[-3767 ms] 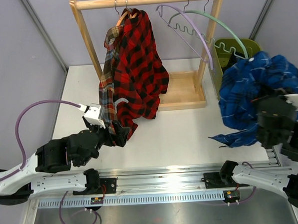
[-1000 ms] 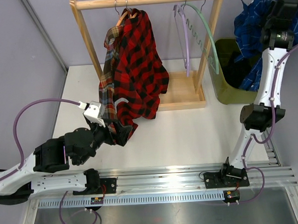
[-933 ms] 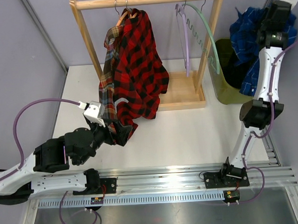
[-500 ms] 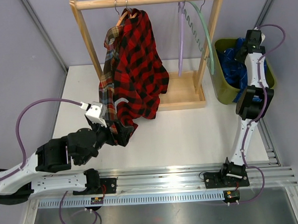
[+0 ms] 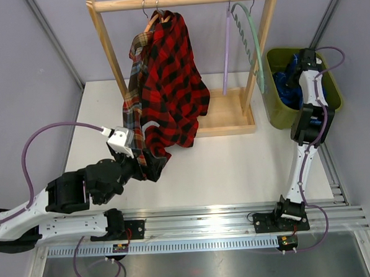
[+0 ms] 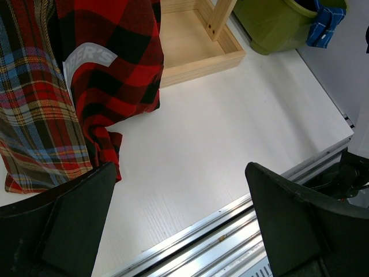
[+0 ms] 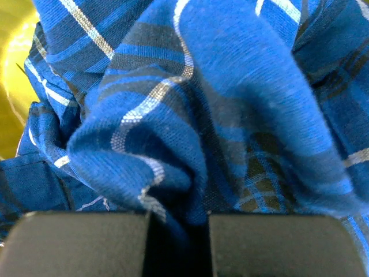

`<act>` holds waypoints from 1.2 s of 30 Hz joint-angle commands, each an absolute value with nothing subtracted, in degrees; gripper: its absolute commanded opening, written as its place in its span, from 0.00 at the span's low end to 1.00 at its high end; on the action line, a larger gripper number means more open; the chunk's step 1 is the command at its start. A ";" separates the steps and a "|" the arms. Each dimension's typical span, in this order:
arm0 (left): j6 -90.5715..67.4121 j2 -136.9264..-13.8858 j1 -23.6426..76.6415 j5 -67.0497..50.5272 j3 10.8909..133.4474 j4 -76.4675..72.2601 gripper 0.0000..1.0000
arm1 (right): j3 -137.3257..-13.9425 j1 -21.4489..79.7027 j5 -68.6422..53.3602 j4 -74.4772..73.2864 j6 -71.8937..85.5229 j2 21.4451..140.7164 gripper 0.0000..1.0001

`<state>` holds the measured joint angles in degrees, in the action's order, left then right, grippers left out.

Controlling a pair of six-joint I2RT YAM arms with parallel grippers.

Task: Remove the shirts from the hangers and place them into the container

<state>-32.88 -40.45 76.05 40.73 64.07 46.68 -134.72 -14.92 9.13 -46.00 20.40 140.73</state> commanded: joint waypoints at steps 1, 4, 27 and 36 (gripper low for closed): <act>-33.58 -40.25 76.11 41.13 63.63 43.95 0.99 | -135.69 -14.85 6.07 -51.50 20.65 142.64 0.00; -33.66 -40.08 76.11 40.78 63.28 43.59 0.99 | -137.81 -14.85 4.40 -53.35 20.04 145.27 0.00; -32.61 -40.69 76.03 40.69 62.93 42.63 0.99 | -121.65 -13.62 11.34 -36.37 18.02 105.05 0.89; -33.22 -38.41 76.03 39.73 61.79 41.93 0.99 | -80.62 -12.30 18.80 -32.60 27.94 70.34 0.00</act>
<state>-32.86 -39.79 76.05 40.27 62.46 45.15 -89.49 -12.78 12.95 -32.36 23.22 79.66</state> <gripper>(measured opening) 0.987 0.009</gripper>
